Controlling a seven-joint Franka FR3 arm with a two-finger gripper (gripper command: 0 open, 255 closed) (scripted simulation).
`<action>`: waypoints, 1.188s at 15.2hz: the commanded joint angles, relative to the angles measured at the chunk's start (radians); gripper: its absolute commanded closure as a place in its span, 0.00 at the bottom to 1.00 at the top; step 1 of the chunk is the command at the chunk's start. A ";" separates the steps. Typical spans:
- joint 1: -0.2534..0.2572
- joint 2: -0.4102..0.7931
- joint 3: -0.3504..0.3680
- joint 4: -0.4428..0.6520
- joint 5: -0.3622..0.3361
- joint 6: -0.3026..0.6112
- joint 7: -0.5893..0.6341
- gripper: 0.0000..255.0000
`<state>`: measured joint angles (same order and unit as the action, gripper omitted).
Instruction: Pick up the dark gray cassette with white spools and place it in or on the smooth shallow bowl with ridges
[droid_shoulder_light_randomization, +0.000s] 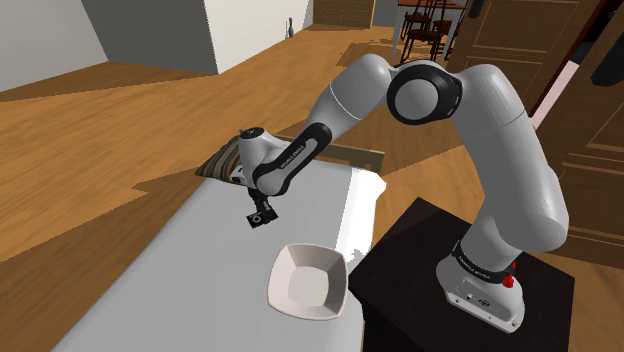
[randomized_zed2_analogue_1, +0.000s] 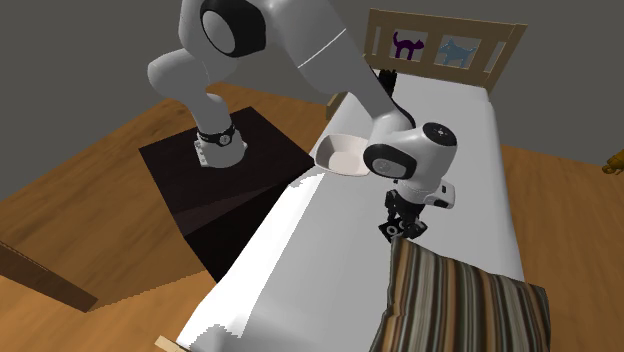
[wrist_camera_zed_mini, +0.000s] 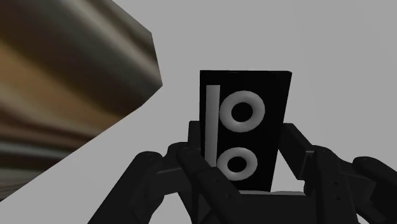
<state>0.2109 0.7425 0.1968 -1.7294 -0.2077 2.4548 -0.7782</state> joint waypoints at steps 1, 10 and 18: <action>0.000 0.003 -0.001 -0.001 0.000 0.002 0.000 1.00; -0.005 -0.027 0.005 -0.008 0.006 -0.021 -0.004 1.00; -0.017 -0.105 0.022 -0.019 0.024 -0.088 -0.015 1.00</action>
<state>0.1960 0.6483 0.2165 -1.7451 -0.1860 2.3744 -0.7913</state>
